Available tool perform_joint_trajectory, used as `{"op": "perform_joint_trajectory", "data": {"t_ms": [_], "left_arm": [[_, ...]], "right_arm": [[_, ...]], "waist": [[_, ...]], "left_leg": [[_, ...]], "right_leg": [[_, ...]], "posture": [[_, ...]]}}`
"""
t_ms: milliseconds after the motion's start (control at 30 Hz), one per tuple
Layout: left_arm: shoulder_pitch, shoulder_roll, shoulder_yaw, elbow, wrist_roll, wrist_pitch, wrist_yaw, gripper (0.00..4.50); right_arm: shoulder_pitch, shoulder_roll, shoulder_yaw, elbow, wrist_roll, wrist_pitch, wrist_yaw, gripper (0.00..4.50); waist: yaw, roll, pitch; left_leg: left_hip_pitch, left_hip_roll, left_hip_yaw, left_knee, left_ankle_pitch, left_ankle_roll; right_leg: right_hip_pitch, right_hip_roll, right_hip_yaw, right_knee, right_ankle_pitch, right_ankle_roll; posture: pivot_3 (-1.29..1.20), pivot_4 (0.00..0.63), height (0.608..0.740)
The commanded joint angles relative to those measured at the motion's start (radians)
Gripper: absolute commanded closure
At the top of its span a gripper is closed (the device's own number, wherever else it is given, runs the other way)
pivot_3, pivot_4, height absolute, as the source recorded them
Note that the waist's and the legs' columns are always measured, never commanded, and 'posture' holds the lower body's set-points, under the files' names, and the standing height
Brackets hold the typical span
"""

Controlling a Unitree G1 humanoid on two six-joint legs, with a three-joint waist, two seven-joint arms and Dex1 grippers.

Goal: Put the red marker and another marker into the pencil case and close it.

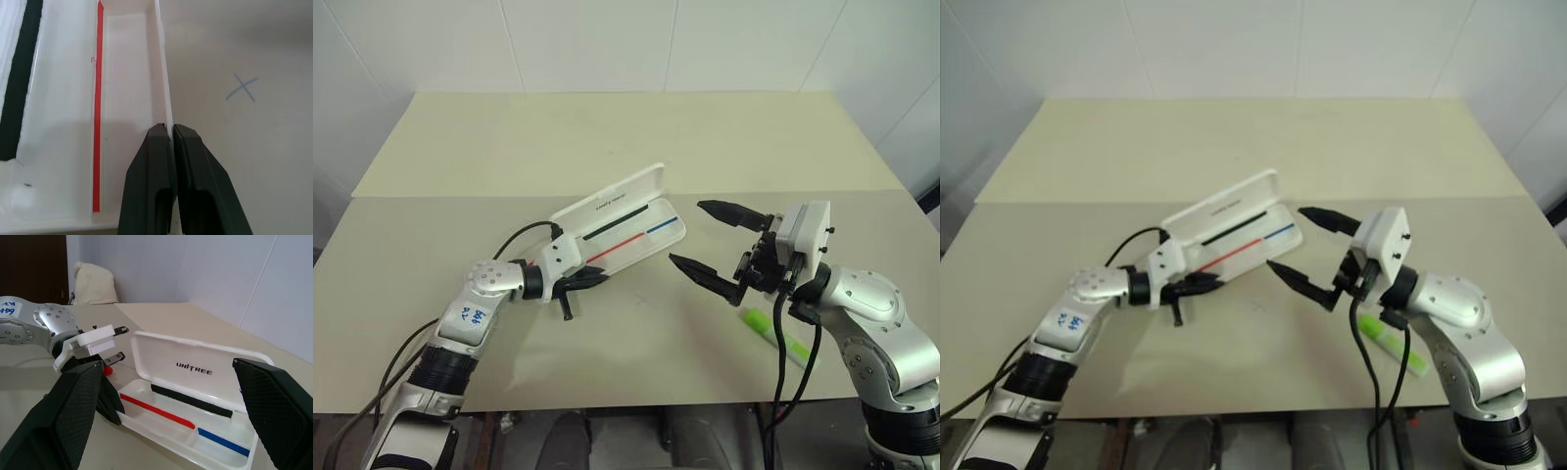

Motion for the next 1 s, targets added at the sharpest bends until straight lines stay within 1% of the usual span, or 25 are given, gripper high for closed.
{"op": "perform_joint_trajectory", "data": {"t_ms": [33,267,367,633,800,1000], "left_arm": [[-0.013,0.024,-0.021,-0.047,0.005,0.016,-0.045,4.49],[-0.028,0.064,-0.061,-0.109,-0.008,0.030,-0.147,4.49],[-0.037,0.068,-0.080,-0.118,-0.001,0.036,-0.171,4.49],[-0.052,0.052,-0.125,-0.167,-0.007,0.078,-0.209,4.49],[-0.044,0.083,-0.159,-0.211,0.002,0.081,-0.258,4.49],[-0.021,0.143,-0.158,-0.235,0.011,0.092,-0.286,4.49]], "right_arm": [[0.010,-0.035,-0.018,-0.004,0.021,0.000,0.043,0.00],[0.140,-0.157,-0.094,0.054,0.018,-0.038,0.186,0.00],[0.191,-0.189,-0.130,0.063,0.018,-0.051,0.222,0.00],[0.249,-0.192,-0.169,0.018,0.026,-0.041,0.203,0.00],[0.278,-0.186,-0.182,-0.010,0.031,-0.032,0.182,0.00],[0.288,-0.179,-0.182,-0.031,0.036,-0.026,0.161,0.00]], "waist": [[0.000,0.000,0.000],[0.004,0.000,0.000],[0.004,0.000,0.000],[0.001,0.000,0.000],[0.002,0.000,0.000],[-0.002,0.000,0.000]], "left_leg": [[0.000,0.000,0.000,0.000,0.000,0.000],[-0.002,0.000,0.000,-0.002,-0.001,0.000],[-0.002,0.000,0.000,-0.002,-0.001,0.000],[-0.001,0.000,0.000,0.000,-0.001,0.000],[-0.001,0.000,0.000,-0.001,-0.001,0.000],[-0.001,0.000,0.000,-0.001,-0.001,0.000]], "right_leg": [[0.000,0.000,0.000,0.000,0.000,0.000],[-0.001,0.000,0.000,0.000,-0.003,0.001],[-0.001,0.000,0.000,0.000,-0.003,0.002],[0.000,0.000,0.000,0.000,-0.003,0.002],[0.000,0.000,0.000,-0.001,-0.003,0.002],[0.000,0.000,0.000,-0.001,-0.003,0.002]], "posture": [[0.00,0.150,0.740],[0.00,0.150,0.740],[0.00,0.150,0.740],[0.00,0.150,0.740],[0.00,0.150,0.740],[0.00,0.150,0.740]]}}
